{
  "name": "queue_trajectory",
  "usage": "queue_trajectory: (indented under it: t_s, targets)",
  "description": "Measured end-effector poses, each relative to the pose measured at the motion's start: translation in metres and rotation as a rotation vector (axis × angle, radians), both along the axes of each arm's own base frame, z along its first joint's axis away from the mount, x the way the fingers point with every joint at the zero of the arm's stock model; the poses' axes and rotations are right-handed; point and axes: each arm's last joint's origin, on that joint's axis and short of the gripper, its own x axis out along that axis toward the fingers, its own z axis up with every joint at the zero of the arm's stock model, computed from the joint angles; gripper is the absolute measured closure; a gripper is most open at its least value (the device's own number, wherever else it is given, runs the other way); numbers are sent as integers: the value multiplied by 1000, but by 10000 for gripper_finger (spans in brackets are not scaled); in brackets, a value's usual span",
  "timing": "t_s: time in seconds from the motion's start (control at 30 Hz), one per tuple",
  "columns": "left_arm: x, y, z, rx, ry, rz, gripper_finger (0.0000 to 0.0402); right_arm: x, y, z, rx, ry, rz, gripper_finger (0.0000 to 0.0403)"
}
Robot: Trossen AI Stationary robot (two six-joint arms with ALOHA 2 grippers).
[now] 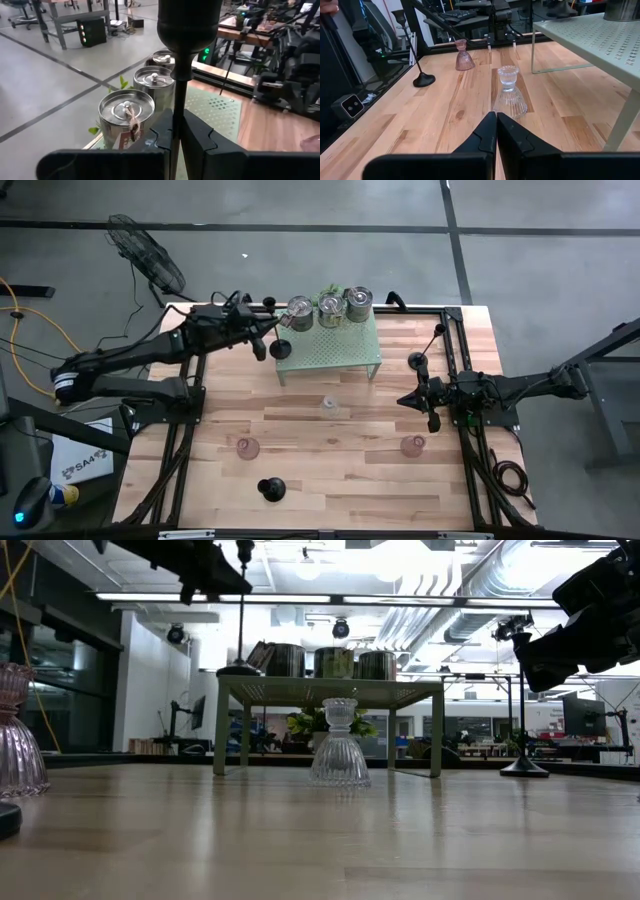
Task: Pick & Place candle stick holders
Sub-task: Put the top left black candle holder on the shelf
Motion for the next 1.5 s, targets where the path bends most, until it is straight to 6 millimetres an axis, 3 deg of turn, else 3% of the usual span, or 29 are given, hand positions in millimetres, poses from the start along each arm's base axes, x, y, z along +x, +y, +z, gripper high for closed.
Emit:
queue_trajectory:
  t_s: [0.67,1.5]
  targets:
    - [31,12,-10,62,-16,1,389,0,0,0,0,0,0,399]
    - [34,15,-15,60,8,48,389,0,0,0,0,0,0,398]
